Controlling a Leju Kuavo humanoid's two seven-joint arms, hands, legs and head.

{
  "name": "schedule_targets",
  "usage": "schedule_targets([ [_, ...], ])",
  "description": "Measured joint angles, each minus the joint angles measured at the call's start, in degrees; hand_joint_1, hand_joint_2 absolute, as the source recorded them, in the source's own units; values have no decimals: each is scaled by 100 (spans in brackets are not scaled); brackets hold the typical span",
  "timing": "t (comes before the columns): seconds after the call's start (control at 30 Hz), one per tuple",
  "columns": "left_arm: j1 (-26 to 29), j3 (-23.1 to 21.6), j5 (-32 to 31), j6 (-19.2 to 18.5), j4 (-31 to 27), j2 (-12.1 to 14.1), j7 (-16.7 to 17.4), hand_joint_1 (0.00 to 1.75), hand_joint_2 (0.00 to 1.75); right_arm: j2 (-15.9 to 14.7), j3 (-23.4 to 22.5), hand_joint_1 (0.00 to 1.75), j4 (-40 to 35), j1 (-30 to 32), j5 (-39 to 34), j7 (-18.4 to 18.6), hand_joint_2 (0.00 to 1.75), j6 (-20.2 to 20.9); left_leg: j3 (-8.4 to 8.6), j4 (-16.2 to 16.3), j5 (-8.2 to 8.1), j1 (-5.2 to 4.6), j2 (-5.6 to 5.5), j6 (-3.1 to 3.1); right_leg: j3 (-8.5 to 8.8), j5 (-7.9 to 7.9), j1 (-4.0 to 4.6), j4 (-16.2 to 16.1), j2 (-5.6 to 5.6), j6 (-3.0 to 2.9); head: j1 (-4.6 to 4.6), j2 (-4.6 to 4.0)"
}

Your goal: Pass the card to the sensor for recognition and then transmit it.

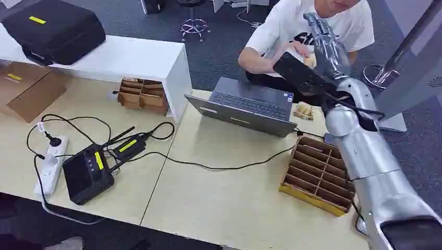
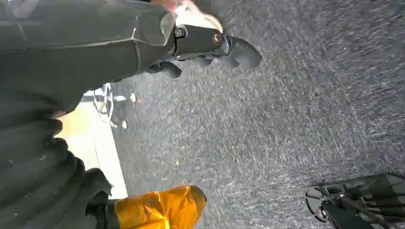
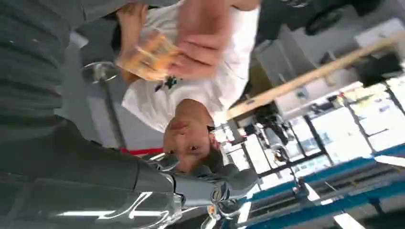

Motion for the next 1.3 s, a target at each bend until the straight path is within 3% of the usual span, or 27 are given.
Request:
schedule_targets([
  [0.13, -137, -201, -76, -68, 0, -52, 159, 0, 175, 266, 500, 0, 1254, -579, 611, 332, 175, 0, -1, 0, 0, 2, -4, -1, 0, 0, 2, 0, -4, 0, 2, 0],
  [0.33, -200, -371, -92, -81, 0, -105, 236, 0, 175, 422, 731, 0, 2174, -808, 808, 511, 175, -41, -6, 1, 0, 1, -5, 0, -1, 0, -1, -2, -3, 0, 4, 0],
  [0.37, -200, -389, -92, -81, 0, -107, 240, 0, 175, 428, 758, 63, 2255, -824, 830, 524, 175, -63, -6, 1, -1, 0, -2, 0, -2, 0, -1, -3, 0, 0, 2, 0],
  [0.4, -204, -402, -96, -81, 0, -107, 240, 0, 175, 439, 784, 175, 2324, -833, 882, 550, 175, -94, -6, 2, -1, -1, -1, 0, -2, 1, -1, -3, 2, 0, 4, 0],
  [0.63, -208, -483, -98, -59, 0, -107, 280, 0, 175, 474, 867, 175, 2538, -852, 978, 500, 175, -339, -6, 3, -1, 1, 0, 0, -7, 1, 2, -2, 1, -1, 2, 0],
  [0.8, -197, -500, -63, -41, 0, -107, 280, 0, 175, 476, 850, 175, 2565, -846, 849, 47, 175, -737, -7, 3, -1, 1, 1, 0, -9, 1, 2, 0, 2, -2, 2, 0],
  [0.93, -167, -505, 5, 4, 0, -107, 275, 0, 175, 478, 655, 175, 2403, -775, 613, -545, 175, -979, -14, 3, -1, 1, -2, 0, -12, 1, 2, 0, -1, -2, 2, 0],
  [1.3, -69, -507, 175, 85, 0, -105, 223, 0, 175, 442, 454, 175, 1497, -447, 677, -1091, 175, -1053, -16, 3, -2, 1, 7, -2, -22, 1, 2, -2, 5, -2, 2, 0],
])
